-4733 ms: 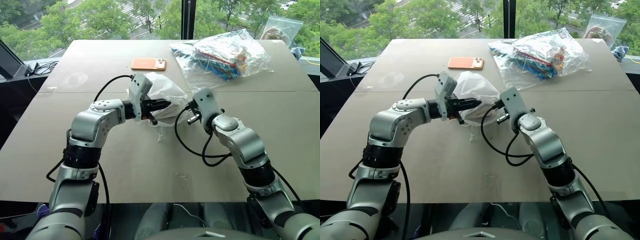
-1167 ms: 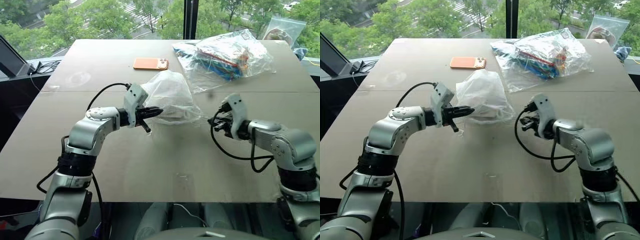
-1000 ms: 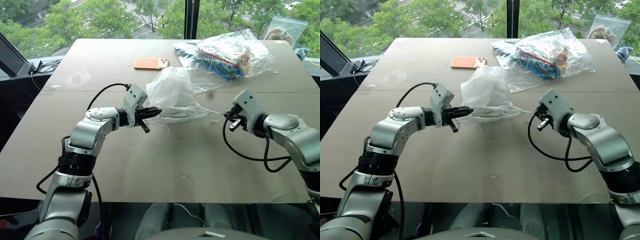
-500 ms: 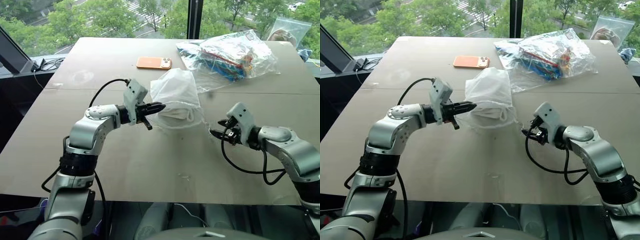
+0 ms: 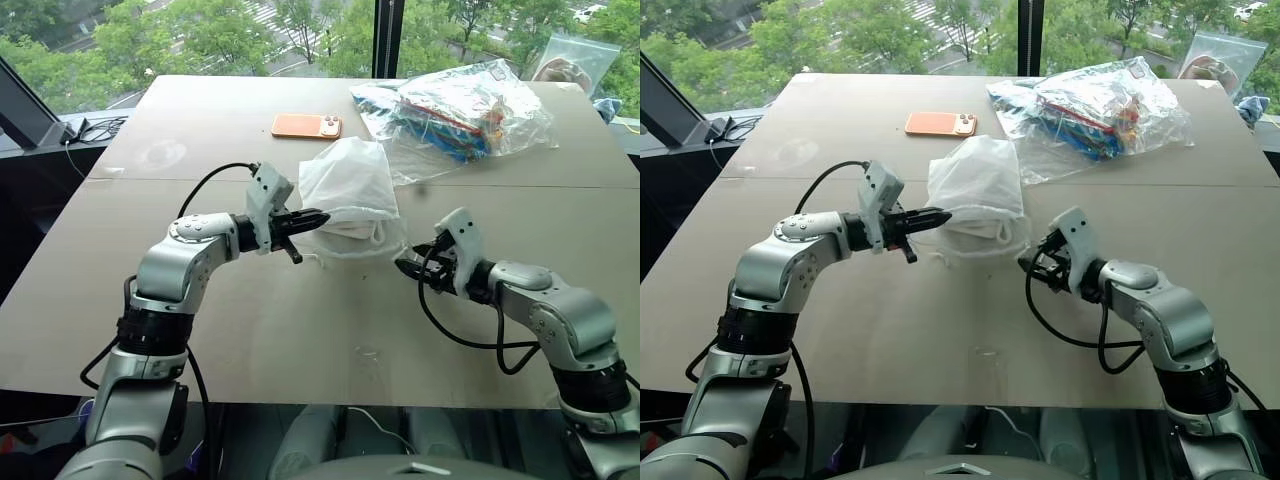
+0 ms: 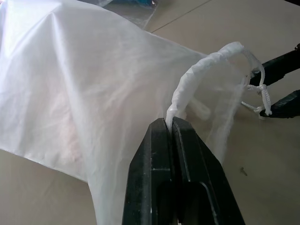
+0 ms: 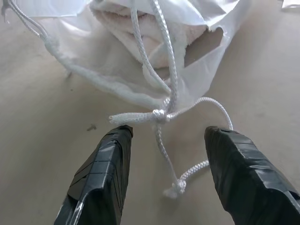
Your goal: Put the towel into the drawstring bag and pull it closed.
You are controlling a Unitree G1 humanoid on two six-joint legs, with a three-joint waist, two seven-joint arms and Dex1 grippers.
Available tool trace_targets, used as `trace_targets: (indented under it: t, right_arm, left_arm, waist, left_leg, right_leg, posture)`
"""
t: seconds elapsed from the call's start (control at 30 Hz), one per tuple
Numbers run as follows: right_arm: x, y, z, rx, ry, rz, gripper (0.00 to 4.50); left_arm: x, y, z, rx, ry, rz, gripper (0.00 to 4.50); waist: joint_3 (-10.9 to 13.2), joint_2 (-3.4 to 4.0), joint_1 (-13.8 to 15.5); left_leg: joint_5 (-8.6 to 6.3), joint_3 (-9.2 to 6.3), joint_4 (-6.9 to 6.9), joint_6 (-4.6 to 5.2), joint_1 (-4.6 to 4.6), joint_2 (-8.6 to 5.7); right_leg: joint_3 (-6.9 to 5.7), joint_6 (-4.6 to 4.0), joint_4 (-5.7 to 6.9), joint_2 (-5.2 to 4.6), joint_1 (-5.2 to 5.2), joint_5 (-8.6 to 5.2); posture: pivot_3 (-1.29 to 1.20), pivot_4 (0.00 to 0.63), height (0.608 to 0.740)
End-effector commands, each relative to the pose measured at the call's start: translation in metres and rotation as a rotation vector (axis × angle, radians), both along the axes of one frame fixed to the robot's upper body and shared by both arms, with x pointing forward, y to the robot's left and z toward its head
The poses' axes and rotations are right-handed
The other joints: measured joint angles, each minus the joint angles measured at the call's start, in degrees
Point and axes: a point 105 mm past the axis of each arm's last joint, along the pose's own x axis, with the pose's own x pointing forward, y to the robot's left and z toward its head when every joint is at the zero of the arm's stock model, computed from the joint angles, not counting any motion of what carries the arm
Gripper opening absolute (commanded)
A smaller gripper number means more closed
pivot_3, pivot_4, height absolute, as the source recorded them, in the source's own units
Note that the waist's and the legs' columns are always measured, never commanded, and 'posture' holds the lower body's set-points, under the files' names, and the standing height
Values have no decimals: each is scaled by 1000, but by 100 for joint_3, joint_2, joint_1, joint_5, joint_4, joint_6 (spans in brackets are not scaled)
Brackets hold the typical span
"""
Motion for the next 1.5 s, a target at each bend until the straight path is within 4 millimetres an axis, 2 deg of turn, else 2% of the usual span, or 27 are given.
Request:
trace_targets:
  t: [0.03,0.13,0.23,0.33,0.67,0.77,0.9,0.93,1.13,1.33,1.43,1.47,1.5]
  right_arm:
    - [-1,6,19,58,-43,13,2676]
    - [-8,10,25,134,1,55,2676]
    - [-24,10,20,84,47,142,2676]
    - [-27,6,17,65,60,146,2676]
    - [-4,8,15,67,57,40,2676]
    - [-2,7,14,63,60,33,1864]
    - [-1,3,14,49,61,22,235]
    - [-1,2,15,48,59,22,39]
    - [-8,-5,29,21,31,57,39]
    - [-19,-13,58,106,1,149,39]
    - [-22,-16,60,108,25,181,39]
    - [-22,-16,59,99,29,184,39]
    - [-21,-17,59,89,33,185,9]
  left_arm:
    - [-3,-2,14,6,-62,-25,0]
    - [-3,-1,13,9,-61,-26,0]
    - [-3,1,12,11,-59,-24,0]
    - [-3,2,11,14,-58,-24,0]
    - [-4,3,10,19,-57,-22,0]
    - [-4,2,9,20,-57,-21,0]
    - [-4,3,9,18,-57,-15,0]
    - [-3,3,9,18,-56,-13,0]
    - [0,5,7,26,-57,8,0]
    - [7,7,16,7,-78,23,0]
    - [2,8,21,-14,-50,-14,0]
    - [0,9,25,-72,-7,-24,0]
    - [-3,11,30,-106,11,-33,280]
  waist:
    - [0,0,1]
    - [0,0,1]
    - [0,0,5]
    - [0,0,0]
    - [0,0,-4]
    - [0,0,-3]
    - [0,0,-5]
    - [0,0,-4]
    - [0,0,-3]
    - [0,0,11]
    - [0,0,13]
    - [0,0,0]
    - [0,0,-12]
  left_leg:
    - [0,0,0,0,0,0]
    - [0,0,0,0,0,0]
    - [0,0,0,0,0,0]
    - [0,-1,0,0,0,0]
    - [0,0,0,0,1,0]
    - [0,0,0,0,1,0]
    - [0,0,0,0,1,0]
    - [0,0,0,0,1,0]
    - [0,0,0,0,1,0]
    - [0,0,0,0,0,0]
    - [0,0,0,1,0,0]
    - [0,0,0,1,0,0]
    - [0,1,0,1,0,0]
  right_leg:
    - [0,0,0,0,0,0]
    - [0,0,0,0,0,0]
    - [0,0,0,0,0,0]
    - [-1,0,-1,0,0,0]
    - [2,0,2,0,0,0]
    - [3,0,2,-1,0,0]
    - [2,0,2,-1,0,0]
    - [2,0,2,0,0,0]
    - [1,0,1,-1,0,0]
    - [-1,0,-1,-1,2,0]
    - [-2,0,-2,-2,4,0]
    - [-2,0,-2,-2,4,0]
    - [-1,0,-2,-2,3,0]
  posture:
    - [0,150,740]
    - [0,150,740]
    - [0,150,740]
    - [0,150,740]
    - [0,150,740]
    - [0,150,740]
    - [0,150,740]
    - [0,150,740]
    - [0,150,740]
    - [0,150,740]
    - [0,150,740]
    - [0,150,740]
    - [0,150,740]
